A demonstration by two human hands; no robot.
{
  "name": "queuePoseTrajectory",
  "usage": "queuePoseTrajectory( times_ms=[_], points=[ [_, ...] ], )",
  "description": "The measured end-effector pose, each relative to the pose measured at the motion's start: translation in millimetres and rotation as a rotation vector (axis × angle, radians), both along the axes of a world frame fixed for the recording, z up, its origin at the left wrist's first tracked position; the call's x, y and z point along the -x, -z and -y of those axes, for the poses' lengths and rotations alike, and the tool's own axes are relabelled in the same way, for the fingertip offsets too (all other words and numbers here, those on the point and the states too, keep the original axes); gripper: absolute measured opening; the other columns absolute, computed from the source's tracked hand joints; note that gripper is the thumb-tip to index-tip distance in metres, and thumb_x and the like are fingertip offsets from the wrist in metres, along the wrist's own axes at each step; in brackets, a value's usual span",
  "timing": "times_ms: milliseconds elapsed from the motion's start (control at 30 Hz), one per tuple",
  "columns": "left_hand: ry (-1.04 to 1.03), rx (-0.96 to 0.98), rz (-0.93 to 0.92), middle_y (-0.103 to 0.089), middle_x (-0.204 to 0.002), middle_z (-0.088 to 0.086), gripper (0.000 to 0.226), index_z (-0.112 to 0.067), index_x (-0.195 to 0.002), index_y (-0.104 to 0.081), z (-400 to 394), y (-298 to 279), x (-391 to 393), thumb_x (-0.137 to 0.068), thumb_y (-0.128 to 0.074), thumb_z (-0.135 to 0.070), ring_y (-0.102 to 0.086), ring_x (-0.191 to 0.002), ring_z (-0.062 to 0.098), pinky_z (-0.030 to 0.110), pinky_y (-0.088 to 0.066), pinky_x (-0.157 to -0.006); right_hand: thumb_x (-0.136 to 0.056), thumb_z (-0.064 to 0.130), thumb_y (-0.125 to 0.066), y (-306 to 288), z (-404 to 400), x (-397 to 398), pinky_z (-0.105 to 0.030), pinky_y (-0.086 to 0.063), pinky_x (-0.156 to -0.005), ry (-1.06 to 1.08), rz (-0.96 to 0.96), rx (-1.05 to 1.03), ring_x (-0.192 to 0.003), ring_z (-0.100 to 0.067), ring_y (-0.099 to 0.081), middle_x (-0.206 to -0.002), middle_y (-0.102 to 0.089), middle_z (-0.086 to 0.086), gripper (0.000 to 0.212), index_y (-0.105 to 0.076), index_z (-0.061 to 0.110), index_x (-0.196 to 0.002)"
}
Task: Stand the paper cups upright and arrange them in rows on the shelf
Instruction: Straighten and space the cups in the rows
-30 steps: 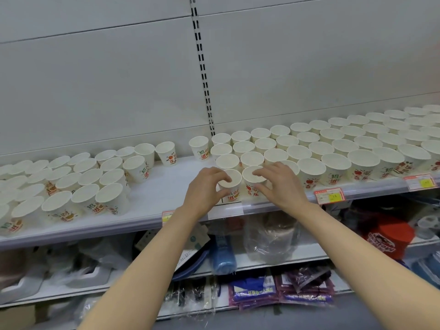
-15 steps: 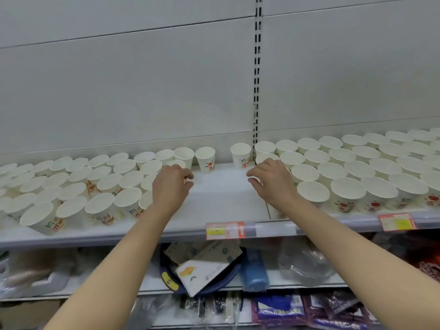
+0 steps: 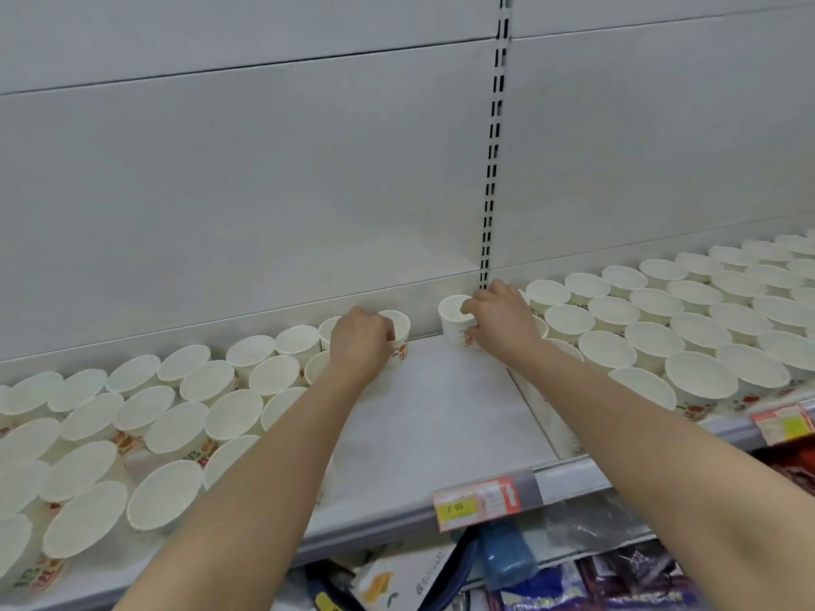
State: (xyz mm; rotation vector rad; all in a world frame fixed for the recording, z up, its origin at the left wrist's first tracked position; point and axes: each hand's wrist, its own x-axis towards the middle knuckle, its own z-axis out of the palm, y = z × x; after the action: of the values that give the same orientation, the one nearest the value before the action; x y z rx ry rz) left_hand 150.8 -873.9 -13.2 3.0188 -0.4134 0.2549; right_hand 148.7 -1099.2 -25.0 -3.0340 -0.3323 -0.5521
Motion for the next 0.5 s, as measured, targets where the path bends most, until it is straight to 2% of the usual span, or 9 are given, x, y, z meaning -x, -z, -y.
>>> queuePoseTrajectory(
  times_ms=[100,267,433,500],
  points=[
    [0.039,0.062,0.036,-0.069,-0.101,0.0,0.013,-0.023,-0.096,-0.073,9,4,-5,-0.087,-0.064,-0.022,-0.052,-0.104,0.023,0.028,-0.03,-0.069,-0.075,0.017,-0.069,2,-1,-4,-0.036,-0.027,-0.08,-0.018,-0.008,-0.002,-0.098,-0.03,-0.046,-0.092,-0.066,-0.004,0.022,-0.07,0.012,-0.096],
    [0.079,0.089,0.06,-0.068,-0.099,-0.002,0.013,-0.024,-0.095,-0.072,20,6,-14,-0.087,-0.062,-0.022,-0.052,-0.101,0.022,0.027,-0.031,-0.07,-0.072,0.01,-0.066,5,1,-11,-0.036,-0.028,-0.075,-0.012,0.02,-0.014,-0.088,-0.028,-0.047,-0.079,-0.066,-0.003,0.012,-0.072,0.012,-0.083],
    [0.107,0.086,0.074,-0.068,-0.097,-0.003,0.012,-0.024,-0.095,-0.072,33,11,-20,-0.088,-0.062,-0.023,-0.051,-0.099,0.021,0.027,-0.033,-0.07,-0.072,0.01,-0.062,6,7,-18,-0.035,-0.026,-0.072,-0.042,-0.024,0.021,-0.083,-0.026,-0.045,-0.075,-0.065,-0.001,0.012,-0.07,0.013,-0.081],
    [0.117,0.097,0.086,-0.068,-0.097,-0.003,0.012,-0.023,-0.095,-0.072,37,14,-22,-0.088,-0.062,-0.023,-0.051,-0.098,0.021,0.028,-0.036,-0.073,-0.068,0.007,-0.063,8,9,-21,-0.034,-0.024,-0.068,-0.062,-0.021,0.041,-0.077,-0.026,-0.043,-0.065,-0.06,-0.001,0.005,-0.064,0.012,-0.068]
  ],
)
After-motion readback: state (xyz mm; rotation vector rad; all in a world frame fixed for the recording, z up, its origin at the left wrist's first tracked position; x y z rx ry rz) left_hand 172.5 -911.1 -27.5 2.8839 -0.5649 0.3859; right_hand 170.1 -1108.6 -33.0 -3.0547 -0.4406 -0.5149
